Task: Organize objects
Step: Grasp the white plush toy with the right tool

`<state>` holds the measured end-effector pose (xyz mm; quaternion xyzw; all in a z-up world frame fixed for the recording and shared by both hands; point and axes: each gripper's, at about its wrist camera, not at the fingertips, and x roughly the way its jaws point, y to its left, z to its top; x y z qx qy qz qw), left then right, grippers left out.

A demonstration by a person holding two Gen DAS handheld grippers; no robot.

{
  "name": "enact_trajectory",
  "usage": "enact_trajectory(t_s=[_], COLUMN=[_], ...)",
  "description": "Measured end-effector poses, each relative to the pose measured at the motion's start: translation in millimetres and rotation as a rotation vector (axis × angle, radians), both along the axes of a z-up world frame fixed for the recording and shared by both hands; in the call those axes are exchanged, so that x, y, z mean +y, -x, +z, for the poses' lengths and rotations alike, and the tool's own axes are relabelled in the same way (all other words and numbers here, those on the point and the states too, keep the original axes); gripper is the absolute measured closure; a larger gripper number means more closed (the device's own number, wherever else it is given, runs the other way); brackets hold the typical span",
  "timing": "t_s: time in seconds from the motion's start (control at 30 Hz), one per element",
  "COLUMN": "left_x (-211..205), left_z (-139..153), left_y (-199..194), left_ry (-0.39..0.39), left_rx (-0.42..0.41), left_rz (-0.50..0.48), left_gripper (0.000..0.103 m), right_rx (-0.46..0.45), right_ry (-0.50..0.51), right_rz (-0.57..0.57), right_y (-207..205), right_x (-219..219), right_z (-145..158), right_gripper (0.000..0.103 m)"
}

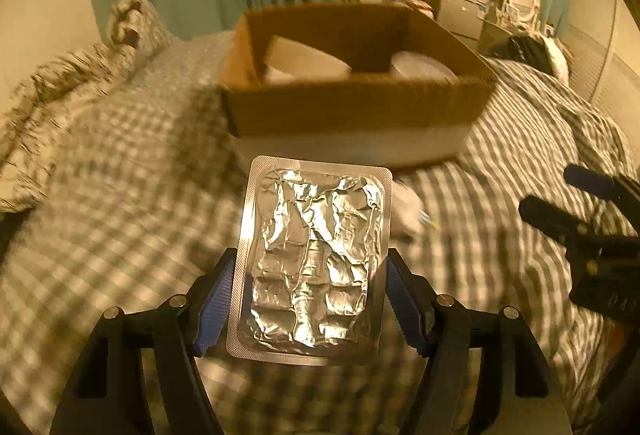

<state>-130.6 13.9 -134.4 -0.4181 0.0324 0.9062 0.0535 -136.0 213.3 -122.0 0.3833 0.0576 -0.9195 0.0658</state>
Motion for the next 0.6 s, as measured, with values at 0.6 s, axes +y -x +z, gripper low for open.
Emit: enact_trajectory(t_s=[0.6], left_x=[-48.3], left_z=[-19.5], left_y=[33.8], left_ry=[0.029], left_rx=[-0.038], left_rz=[0.079], left_gripper=[0.031], right_rx=[-0.156], right_ry=[0.009], right_rz=[0.178], right_y=[71.2], right_x=[-93.2], right_z=[-49.7], right_gripper=[0.053])
